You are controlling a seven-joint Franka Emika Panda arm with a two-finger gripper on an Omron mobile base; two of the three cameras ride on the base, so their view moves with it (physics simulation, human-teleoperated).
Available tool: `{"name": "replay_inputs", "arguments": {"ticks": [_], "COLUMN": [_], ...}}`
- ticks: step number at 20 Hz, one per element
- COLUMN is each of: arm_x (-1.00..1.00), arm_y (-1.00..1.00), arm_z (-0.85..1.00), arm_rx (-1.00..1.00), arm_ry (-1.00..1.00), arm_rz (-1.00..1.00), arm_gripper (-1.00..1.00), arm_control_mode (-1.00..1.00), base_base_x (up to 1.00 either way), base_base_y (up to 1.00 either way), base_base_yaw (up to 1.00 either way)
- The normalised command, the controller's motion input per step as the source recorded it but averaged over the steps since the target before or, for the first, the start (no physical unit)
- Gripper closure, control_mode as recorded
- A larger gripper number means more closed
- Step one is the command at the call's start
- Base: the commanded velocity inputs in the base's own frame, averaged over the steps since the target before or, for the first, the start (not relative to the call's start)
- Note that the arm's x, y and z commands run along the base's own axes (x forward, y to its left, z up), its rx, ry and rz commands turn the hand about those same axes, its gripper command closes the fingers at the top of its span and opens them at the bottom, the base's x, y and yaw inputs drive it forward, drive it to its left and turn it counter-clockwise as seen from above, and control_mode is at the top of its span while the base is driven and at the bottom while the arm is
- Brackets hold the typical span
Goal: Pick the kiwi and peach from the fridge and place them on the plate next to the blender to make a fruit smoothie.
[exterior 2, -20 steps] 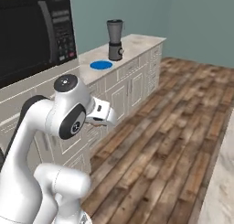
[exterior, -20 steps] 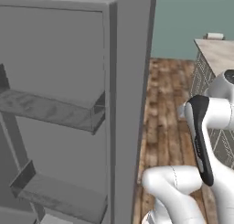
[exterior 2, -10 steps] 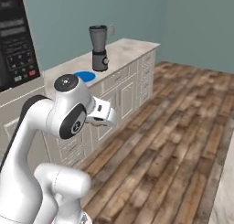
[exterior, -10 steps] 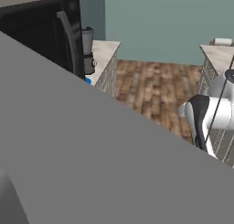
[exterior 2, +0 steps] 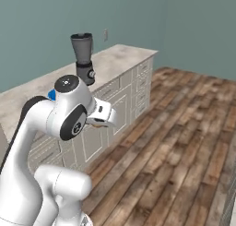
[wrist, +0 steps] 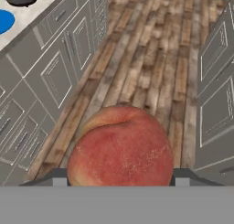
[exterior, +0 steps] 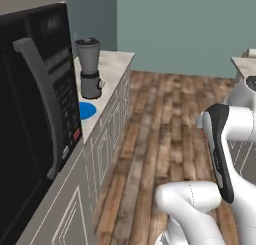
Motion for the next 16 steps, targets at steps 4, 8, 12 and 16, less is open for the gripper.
{"name": "replay_inputs", "arguments": {"ticks": [4, 8, 12, 16], "arm_x": [0.00, 0.00, 0.00, 0.00], "arm_y": [0.00, 0.00, 0.00, 0.00], "arm_z": [0.00, 0.00, 0.00, 0.00], "arm_rx": [0.00, 0.00, 0.00, 0.00], "arm_ry": [0.00, 0.00, 0.00, 0.00], "arm_rz": [0.00, 0.00, 0.00, 0.00], "arm_gripper": [1.00, 1.00, 1.00, 1.00], "arm_control_mode": [1.00, 1.00, 1.00, 1.00], "base_base_x": [1.00, 1.00, 1.00, 1.00], "base_base_y": [-0.01, -0.07, -0.15, -0.17], "base_base_yaw": [0.26, 0.73, 0.76, 0.77]}}
